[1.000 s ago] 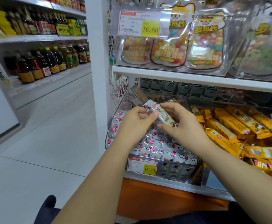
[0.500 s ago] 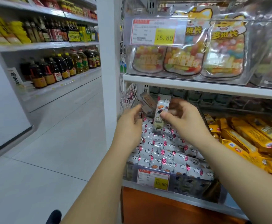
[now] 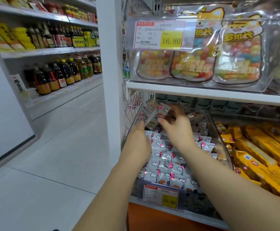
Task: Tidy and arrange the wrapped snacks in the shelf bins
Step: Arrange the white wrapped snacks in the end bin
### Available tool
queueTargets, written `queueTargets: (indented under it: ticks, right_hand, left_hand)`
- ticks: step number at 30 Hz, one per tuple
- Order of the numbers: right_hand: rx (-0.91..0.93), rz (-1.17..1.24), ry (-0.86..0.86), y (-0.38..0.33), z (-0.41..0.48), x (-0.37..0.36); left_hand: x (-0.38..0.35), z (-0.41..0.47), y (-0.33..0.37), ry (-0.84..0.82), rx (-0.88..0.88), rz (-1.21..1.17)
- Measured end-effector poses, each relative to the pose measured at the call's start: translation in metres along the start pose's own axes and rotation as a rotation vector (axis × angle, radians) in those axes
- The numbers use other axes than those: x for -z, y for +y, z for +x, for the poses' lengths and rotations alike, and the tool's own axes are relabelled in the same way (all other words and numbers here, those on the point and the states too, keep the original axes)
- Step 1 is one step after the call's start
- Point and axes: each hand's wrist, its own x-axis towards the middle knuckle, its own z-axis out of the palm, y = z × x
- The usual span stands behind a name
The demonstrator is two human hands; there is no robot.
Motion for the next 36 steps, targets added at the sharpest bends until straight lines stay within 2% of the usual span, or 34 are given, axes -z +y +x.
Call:
queueTargets:
  ticks: [5, 10, 13, 17, 19, 21, 26, 31, 36]
  right_hand:
    - [0.033, 0.045, -0.059, 0.004, 0.009, -0.008]
    - [0.057, -0.011, -0.202, 0.006, 0.02, 0.001]
    - [0.072, -0.175, -0.219, 0.012, 0.023, 0.007]
    - [0.063, -0.558, -0.184, 0.022, 0.025, 0.003]
    - [0.11, -0.706, -0.163, 0.026, 0.026, 0.001]
    - [0.08, -0.805, -0.16, 0.027, 0.026, -0.001]
    - [0.112, -0.815, -0.163, 0.024, 0.028, -0.003]
    - [0.111, -0.87, -0.267, 0.025, 0.03, -0.007]
    - [0.083, -0.808, -0.224, 0.03, 0.034, -0.005]
  left_hand:
    - [0.001, 0.021, 0.007, 0.115, -0.08, -0.271]
    - [-0.001, 0.039, 0.01, 0.158, -0.181, -0.283]
    - [-0.004, 0.046, 0.008, 0.165, -0.178, -0.219]
    - [-0.006, 0.05, 0.006, 0.202, -0.156, -0.261]
    - [-0.007, 0.05, 0.004, 0.193, -0.144, -0.276]
    - [-0.008, 0.049, 0.002, 0.184, -0.129, -0.302]
    - [-0.006, 0.048, 0.003, 0.185, -0.114, -0.41]
    - [-0.007, 0.05, 0.0, 0.207, -0.061, -0.468]
    - [-0.005, 0.052, 0.002, 0.204, -0.015, -0.534]
